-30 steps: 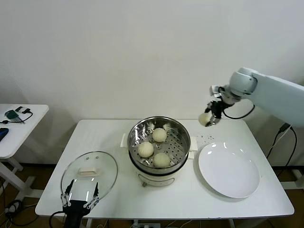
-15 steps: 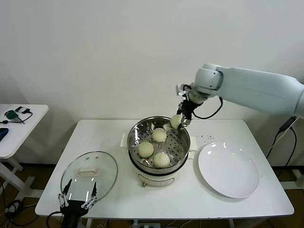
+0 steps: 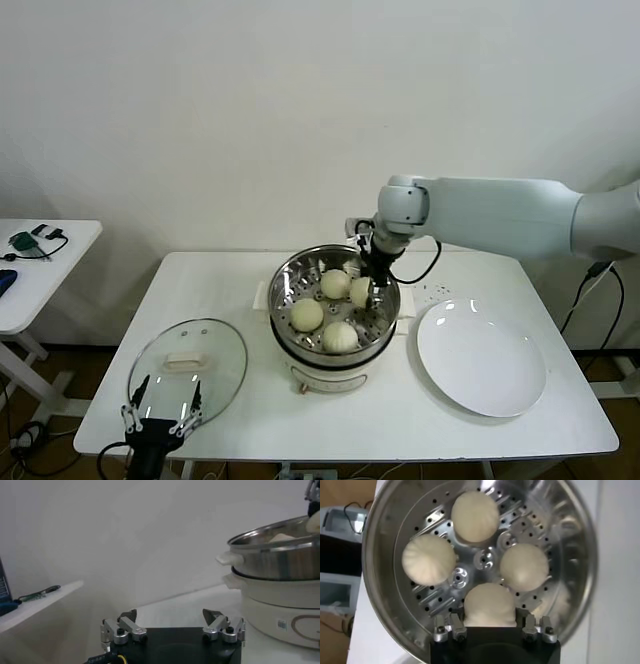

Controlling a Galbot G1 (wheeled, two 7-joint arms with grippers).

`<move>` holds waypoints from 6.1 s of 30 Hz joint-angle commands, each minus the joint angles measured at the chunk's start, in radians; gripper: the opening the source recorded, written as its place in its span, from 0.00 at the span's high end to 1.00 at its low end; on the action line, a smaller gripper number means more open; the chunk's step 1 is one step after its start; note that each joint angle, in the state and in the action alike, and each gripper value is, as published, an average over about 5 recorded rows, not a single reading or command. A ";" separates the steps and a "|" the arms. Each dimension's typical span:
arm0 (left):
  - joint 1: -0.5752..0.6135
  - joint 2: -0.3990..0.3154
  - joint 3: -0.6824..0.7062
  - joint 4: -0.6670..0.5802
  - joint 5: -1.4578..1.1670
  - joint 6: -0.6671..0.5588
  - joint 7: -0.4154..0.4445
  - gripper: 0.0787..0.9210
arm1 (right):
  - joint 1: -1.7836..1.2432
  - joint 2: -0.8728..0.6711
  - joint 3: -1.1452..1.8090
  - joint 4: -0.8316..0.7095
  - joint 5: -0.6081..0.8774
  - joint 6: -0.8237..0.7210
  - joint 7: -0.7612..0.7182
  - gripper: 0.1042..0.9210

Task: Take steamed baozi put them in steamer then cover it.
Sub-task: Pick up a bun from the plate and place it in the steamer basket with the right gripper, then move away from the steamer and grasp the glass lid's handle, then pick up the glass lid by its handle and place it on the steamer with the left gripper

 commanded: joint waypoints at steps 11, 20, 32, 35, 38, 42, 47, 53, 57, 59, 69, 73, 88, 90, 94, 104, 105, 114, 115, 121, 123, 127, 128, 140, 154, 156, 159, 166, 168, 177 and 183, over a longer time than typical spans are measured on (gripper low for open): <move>-0.015 -0.001 0.004 0.005 0.001 0.007 0.002 0.12 | -0.031 0.004 0.010 -0.009 -0.007 -0.001 0.000 0.15; -0.012 0.000 0.000 0.000 0.000 0.006 0.001 0.12 | 0.049 -0.116 0.092 0.047 -0.010 0.055 -0.010 0.12; -0.025 0.007 -0.030 -0.008 0.010 0.008 0.004 0.12 | -0.136 -0.473 0.325 0.158 0.070 0.514 0.405 0.12; -0.029 0.003 -0.032 -0.013 0.019 0.009 0.005 0.12 | -0.308 -0.563 0.505 0.193 0.064 0.600 0.477 0.12; -0.033 -0.007 -0.031 -0.021 0.040 0.008 0.007 0.12 | -0.568 -0.616 0.768 0.209 0.053 0.672 0.545 0.12; -0.035 -0.024 -0.031 -0.043 0.063 0.013 0.016 0.12 | -0.955 -0.621 1.184 0.236 0.023 0.731 0.596 0.12; -0.036 -0.044 -0.025 -0.083 0.116 0.035 0.031 0.12 | -1.353 -0.533 1.618 0.289 -0.021 0.763 0.639 0.12; -0.055 -0.047 -0.026 -0.070 0.317 0.055 0.009 0.12 | -1.662 -0.421 1.889 0.329 -0.089 0.785 0.663 0.12; -0.087 -0.035 -0.043 -0.051 0.607 0.083 -0.004 0.12 | -1.813 -0.334 2.036 0.361 -0.096 0.754 0.680 0.12; -0.102 -0.029 -0.050 -0.038 0.789 0.097 0.000 0.12 | -1.860 -0.295 2.087 0.372 -0.095 0.740 0.690 0.12; -0.186 0.002 -0.006 0.114 1.424 0.139 -0.011 0.12 | -2.038 -0.152 2.282 0.441 -0.081 0.665 0.707 0.12; -0.257 0.002 0.007 0.233 1.476 0.123 -0.016 0.12 | -2.094 -0.143 2.319 0.459 -0.097 0.626 0.718 0.12; -0.444 -0.022 -0.002 0.515 1.534 0.108 -0.078 0.12 | -2.084 -0.123 2.330 0.430 -0.134 0.629 0.719 0.12; -0.453 -0.021 -0.008 0.530 1.530 0.110 -0.081 0.12 | -2.080 -0.123 2.329 0.428 -0.139 0.631 0.718 0.12; -0.488 -0.021 -0.018 0.563 1.515 0.111 -0.110 0.12 | -2.077 -0.119 2.326 0.426 -0.148 0.637 0.716 0.12; -0.534 -0.010 -0.020 0.558 1.466 0.114 -0.131 0.12 | -2.089 -0.113 2.328 0.419 -0.181 0.655 0.703 0.12; -0.537 -0.009 -0.019 0.563 1.462 0.115 -0.131 0.12 | -2.089 -0.112 2.328 0.416 -0.186 0.658 0.700 0.12; -0.553 0.004 -0.018 0.597 1.424 0.106 -0.127 0.15 | -2.089 -0.094 2.325 0.397 -0.229 0.675 0.683 0.12; -0.551 0.006 -0.019 0.596 1.418 0.106 -0.127 0.17 | -2.088 -0.093 2.325 0.394 -0.232 0.677 0.681 0.12; -0.540 0.013 -0.020 0.581 1.386 0.101 -0.125 0.37 | -2.078 -0.085 2.325 0.377 -0.253 0.686 0.675 0.12; -0.534 0.015 -0.020 0.567 1.375 0.100 -0.124 0.44 | -2.075 -0.084 2.325 0.371 -0.257 0.689 0.674 0.12; -0.515 0.023 -0.016 0.520 1.349 0.106 -0.120 0.57 | -2.069 -0.085 2.325 0.359 -0.266 0.696 0.671 0.12; -0.508 0.027 -0.015 0.502 1.341 0.111 -0.117 0.60 | -2.067 -0.085 2.325 0.357 -0.267 0.698 0.670 0.12; -0.374 0.105 -0.007 0.177 1.240 0.215 -0.078 0.91 | -2.035 -0.089 2.321 0.322 -0.281 0.713 0.663 0.12; -0.463 0.430 0.253 -0.122 1.216 0.661 0.051 0.91 | -1.991 -0.106 2.296 0.293 -0.324 0.713 0.662 0.12; -0.544 0.471 0.354 -0.116 1.230 0.704 0.112 0.91 | -1.982 -0.102 2.294 0.287 -0.331 0.712 0.662 0.12; -0.672 0.485 0.519 -0.100 1.238 0.773 0.203 0.91 | -1.971 -0.096 2.293 0.277 -0.337 0.712 0.664 0.12; -0.902 0.376 0.777 -0.014 1.322 0.862 0.369 0.91 | -1.966 -0.088 2.298 0.265 -0.355 0.711 0.667 0.12; -0.947 0.326 0.828 0.023 1.361 0.867 0.396 0.91 | -1.967 -0.086 2.302 0.260 -0.362 0.713 0.667 0.12; -1.013 0.076 0.933 0.200 1.499 0.867 0.451 0.91 | -1.988 -0.081 2.342 0.248 -0.368 0.725 0.657 0.12; -1.023 -0.044 0.932 0.299 1.514 0.867 0.428 0.91 | -2.020 -0.076 2.375 0.250 -0.380 0.733 0.641 0.12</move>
